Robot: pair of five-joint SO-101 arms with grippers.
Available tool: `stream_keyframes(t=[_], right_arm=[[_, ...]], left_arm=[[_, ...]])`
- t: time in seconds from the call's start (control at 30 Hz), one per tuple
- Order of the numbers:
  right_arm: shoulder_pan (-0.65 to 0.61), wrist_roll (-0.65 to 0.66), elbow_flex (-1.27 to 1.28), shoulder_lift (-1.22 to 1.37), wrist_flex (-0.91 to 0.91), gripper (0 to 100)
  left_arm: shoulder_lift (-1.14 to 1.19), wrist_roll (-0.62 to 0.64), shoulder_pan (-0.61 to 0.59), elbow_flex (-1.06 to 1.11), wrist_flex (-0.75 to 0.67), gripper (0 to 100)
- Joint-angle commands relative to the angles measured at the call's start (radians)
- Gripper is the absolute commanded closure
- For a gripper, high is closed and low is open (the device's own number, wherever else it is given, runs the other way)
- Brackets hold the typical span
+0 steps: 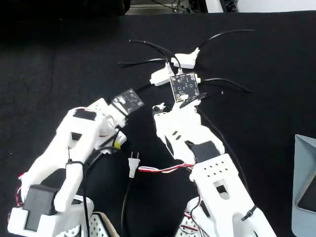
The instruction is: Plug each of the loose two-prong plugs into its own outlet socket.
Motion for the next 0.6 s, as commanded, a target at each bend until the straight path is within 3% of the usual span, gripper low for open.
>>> stream_keyframes(t=[0.0,0.23,0.57], right_arm=[[0.008,0.006,-0.048,0.002,-0.002,98.5],[-0.021,0.006,-0.047,0.002,0.006,98.5],[-0.239,0.064,-0.030,0.024,-0.003,98.5]], left_arm=[[-0.061,0.075,-0.044,-0.084,-0.003,69],[-0.367,0.216,-0.065,-0.028,0.094,67],[-0.672,0.540,-0.320,0.134,0.166,68]])
